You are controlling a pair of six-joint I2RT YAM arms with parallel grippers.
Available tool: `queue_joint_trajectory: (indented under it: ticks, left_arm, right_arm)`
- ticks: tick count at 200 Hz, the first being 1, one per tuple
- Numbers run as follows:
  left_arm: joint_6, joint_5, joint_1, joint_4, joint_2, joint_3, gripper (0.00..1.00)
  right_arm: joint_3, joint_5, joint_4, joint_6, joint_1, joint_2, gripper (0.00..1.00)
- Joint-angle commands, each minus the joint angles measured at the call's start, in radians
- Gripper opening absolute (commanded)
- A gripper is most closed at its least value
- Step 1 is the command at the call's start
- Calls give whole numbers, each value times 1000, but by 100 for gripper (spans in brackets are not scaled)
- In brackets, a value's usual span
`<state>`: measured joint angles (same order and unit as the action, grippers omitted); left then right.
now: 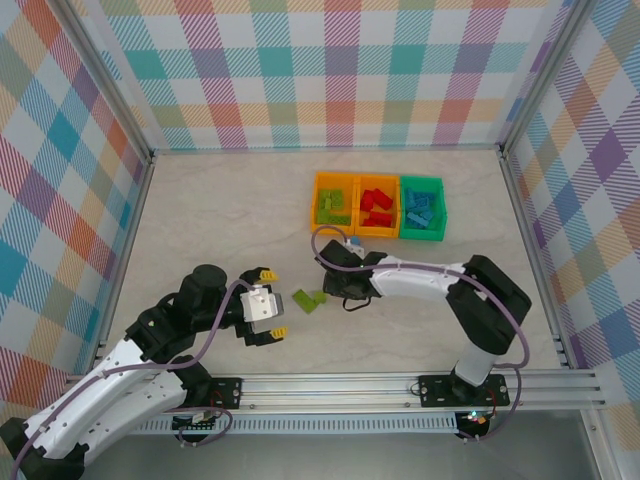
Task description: Sort the legos into containers by color
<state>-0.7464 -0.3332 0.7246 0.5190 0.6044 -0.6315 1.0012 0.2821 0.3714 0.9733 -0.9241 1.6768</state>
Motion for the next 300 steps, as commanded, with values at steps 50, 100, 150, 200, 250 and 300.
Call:
queue_joint_trajectory:
  ticks: [50, 100, 150, 200, 250, 300]
  left_arm:
    - [70, -58, -21, -181, -53, 55, 100]
    - [261, 72, -52, -295, -14, 40, 100]
    - [302, 130, -65, -280, 32, 26, 100]
    - [304, 125, -68, -281, 33, 26, 100]
    - [281, 102, -76, -275, 33, 24, 100]
    - [255, 69, -87, -274, 49, 24, 100]
  right_arm:
    - [25, 56, 20, -240, 183, -293, 29]
    - [225, -125, -79, -418, 485, -50, 29]
    - [432, -159, -121, -415, 582, 179, 47]
    - [445, -189, -98, -467, 591, 119, 75]
    - [151, -288, -139, -562, 525, -166, 73]
    - [23, -190, -10, -619, 271, -262, 72]
